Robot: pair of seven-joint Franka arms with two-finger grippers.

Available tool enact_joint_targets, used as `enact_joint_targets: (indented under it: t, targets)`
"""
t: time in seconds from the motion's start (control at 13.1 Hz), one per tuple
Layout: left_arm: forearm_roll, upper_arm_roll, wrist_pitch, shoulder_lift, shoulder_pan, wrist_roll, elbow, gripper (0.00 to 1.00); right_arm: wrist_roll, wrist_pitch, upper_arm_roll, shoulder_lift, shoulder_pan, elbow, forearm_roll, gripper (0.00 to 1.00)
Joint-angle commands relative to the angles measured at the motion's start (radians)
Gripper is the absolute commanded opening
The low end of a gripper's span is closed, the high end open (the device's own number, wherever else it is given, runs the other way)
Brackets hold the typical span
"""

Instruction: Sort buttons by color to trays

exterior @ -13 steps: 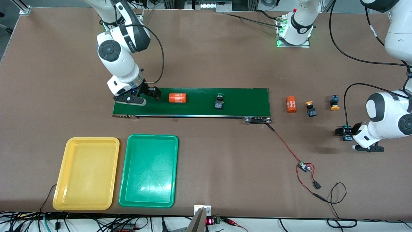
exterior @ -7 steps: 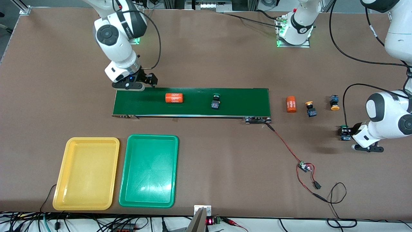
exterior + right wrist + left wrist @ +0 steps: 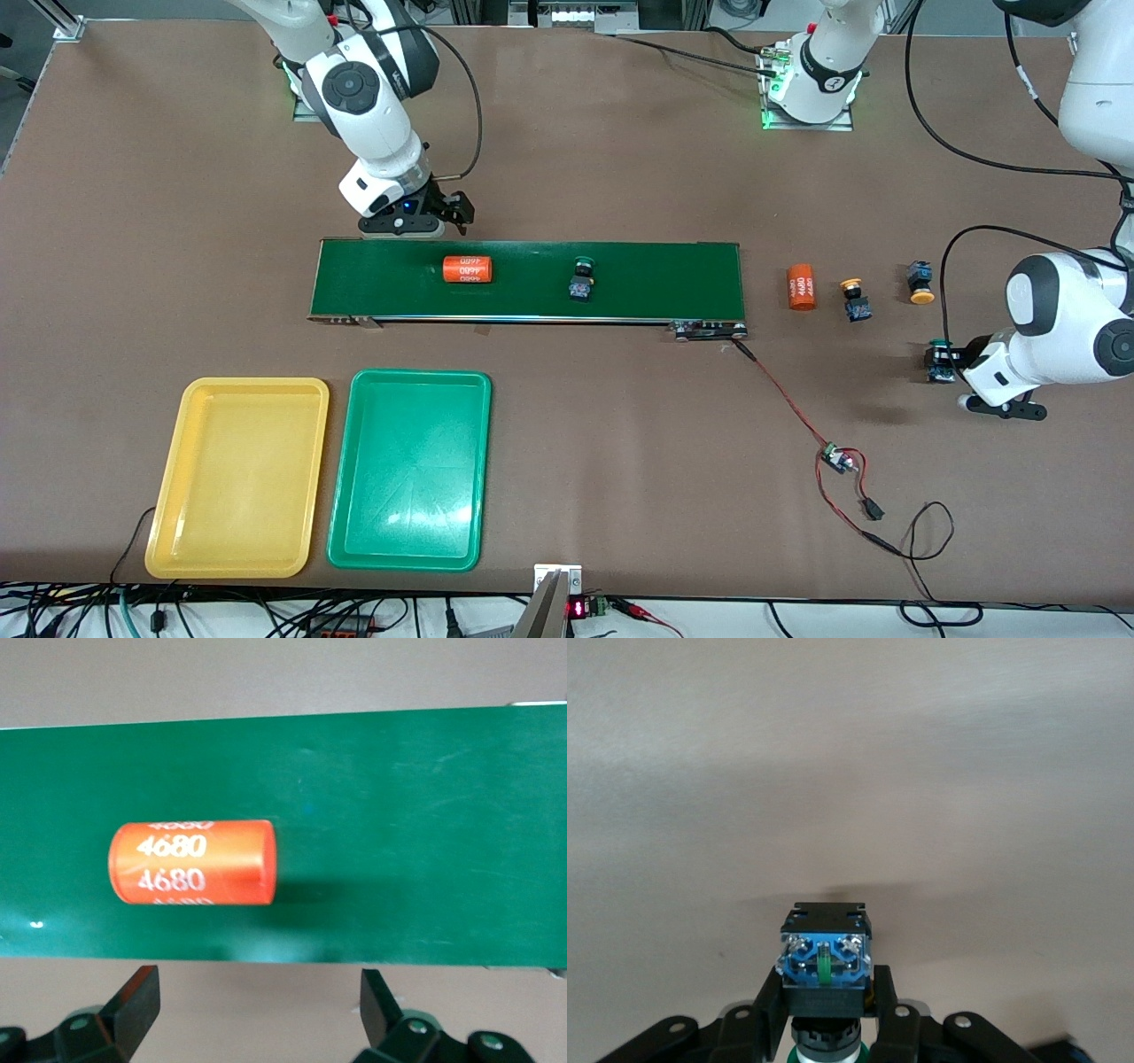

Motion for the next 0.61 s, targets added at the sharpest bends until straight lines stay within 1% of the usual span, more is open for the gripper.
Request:
enact_joint_targets:
  t: [0.0,0.15,0.3,0.53]
  targets:
    - [-0.002,-0.047,-0.081,-0.076,0.007,0.005,-0.012,0.00,0.032,-0.003,0.013,0.071,-0.014,0.084,-0.024,1.00]
    - [-0.041,-0.069,-0.095,-0.112,-0.014,0.001,-0.028,0.00,0.038,-0.007,0.012,0.089,-0.016,0.107,-0.027,1.00]
    - [-0.052,-0.072,-0.100,-0.152,-0.063,-0.048,-0.058,0.00,0.045,-0.018,0.010,0.101,-0.016,0.129,-0.038,1.00]
    - [-0.119,-0.075,-0.098,-0.256,-0.157,-0.183,-0.162,0.00,0.058,-0.078,0.009,0.125,-0.016,0.193,-0.038,1.00]
